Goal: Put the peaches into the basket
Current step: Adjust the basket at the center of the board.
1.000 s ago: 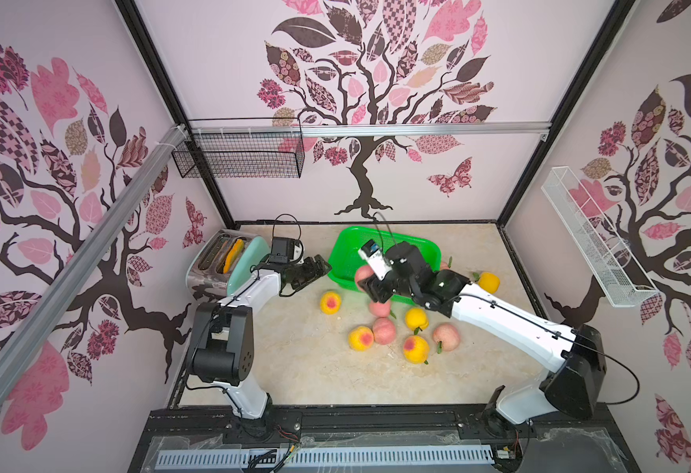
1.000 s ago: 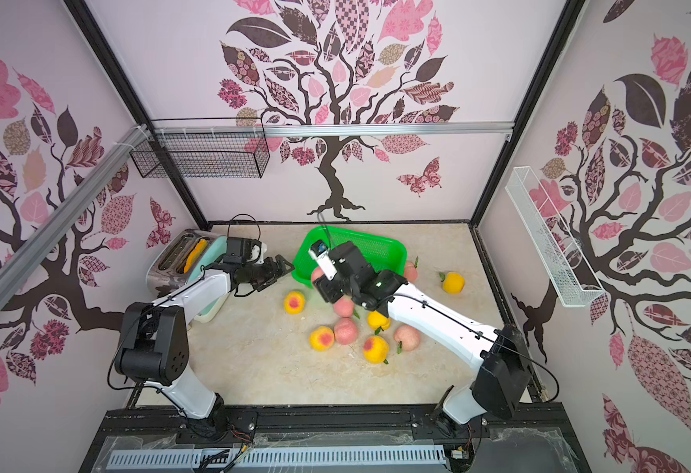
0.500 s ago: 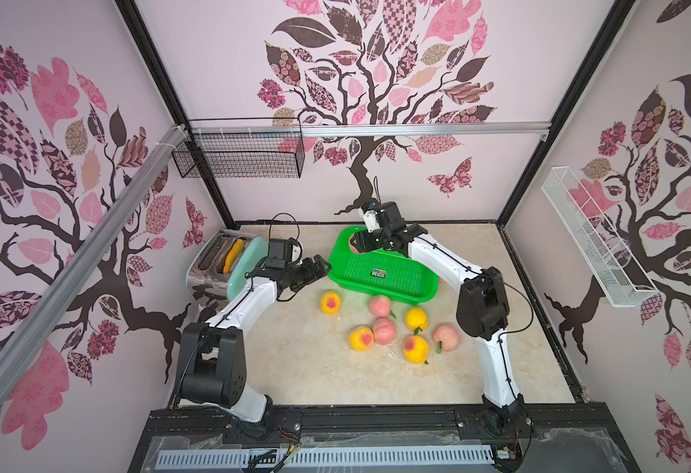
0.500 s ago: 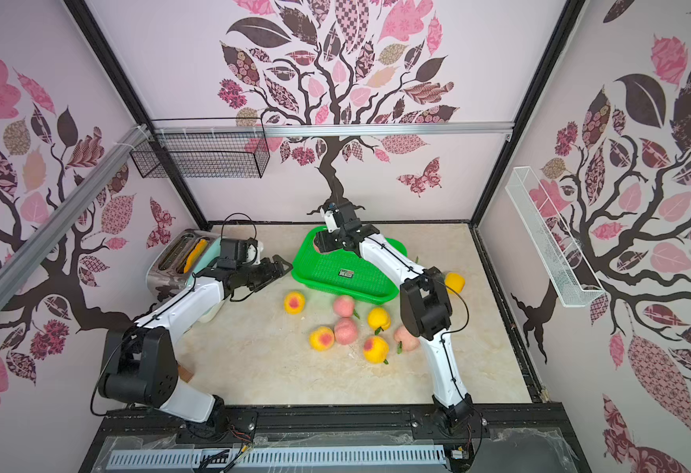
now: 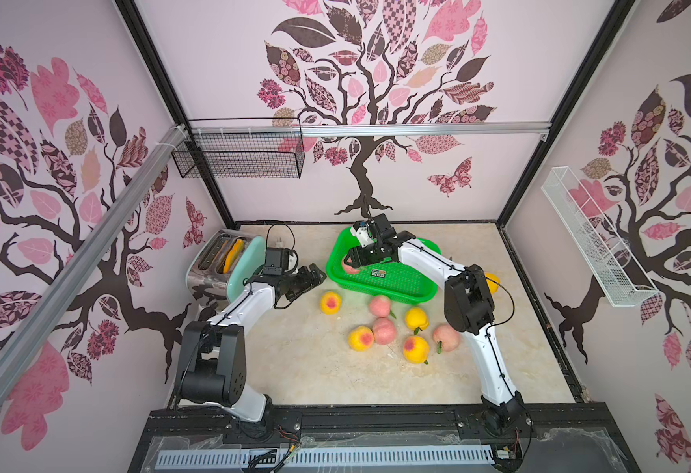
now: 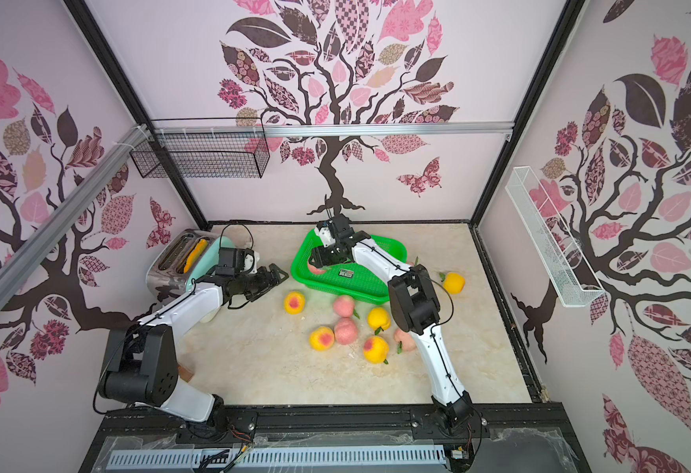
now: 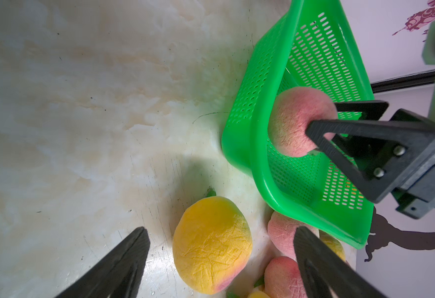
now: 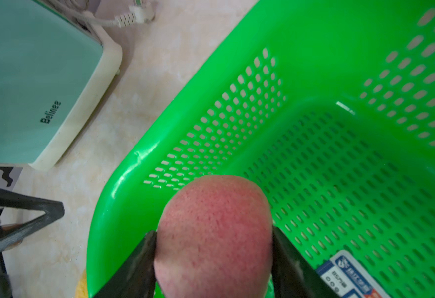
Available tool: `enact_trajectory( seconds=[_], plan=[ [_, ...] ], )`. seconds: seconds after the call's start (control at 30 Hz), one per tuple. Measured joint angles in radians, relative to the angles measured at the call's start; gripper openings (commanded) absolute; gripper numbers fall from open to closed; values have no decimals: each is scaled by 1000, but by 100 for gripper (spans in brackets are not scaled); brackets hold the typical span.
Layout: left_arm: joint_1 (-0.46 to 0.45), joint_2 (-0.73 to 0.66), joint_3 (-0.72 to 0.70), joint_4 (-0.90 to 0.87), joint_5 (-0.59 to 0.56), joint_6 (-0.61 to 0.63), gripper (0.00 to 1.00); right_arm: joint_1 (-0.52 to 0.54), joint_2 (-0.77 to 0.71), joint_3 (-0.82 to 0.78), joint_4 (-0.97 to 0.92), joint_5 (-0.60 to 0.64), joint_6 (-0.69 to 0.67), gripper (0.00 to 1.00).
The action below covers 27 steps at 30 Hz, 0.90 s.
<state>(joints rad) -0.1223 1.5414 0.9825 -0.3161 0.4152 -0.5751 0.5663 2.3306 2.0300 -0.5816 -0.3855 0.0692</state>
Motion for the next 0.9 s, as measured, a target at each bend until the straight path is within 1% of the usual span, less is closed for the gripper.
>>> enact_trajectory(
  seconds=[0.1,0.27,0.43,0.53,0.63,0.7,0.9],
  plan=[
    [0,0,-1,4,2,0,92,21,-4,-52,4,-42,2,62],
    [0,0,-2,4,5,0,92,53,-10,-69,-1,-102,-2,62],
    [3,-2,-3,-1,5,1,92,67,-65,-116,0,-187,-9,62],
    [5,-2,-3,0,5,1,92,68,-86,-121,-6,-215,-23,63],
    [5,-2,-3,0,6,1,92,68,-102,-124,-11,-209,-37,64],
    [5,-2,-3,0,5,0,92,68,-106,-118,-19,-180,-48,64],
    [5,-3,-8,9,13,-2,92,58,-97,-24,-53,-100,-51,64]
  ],
)
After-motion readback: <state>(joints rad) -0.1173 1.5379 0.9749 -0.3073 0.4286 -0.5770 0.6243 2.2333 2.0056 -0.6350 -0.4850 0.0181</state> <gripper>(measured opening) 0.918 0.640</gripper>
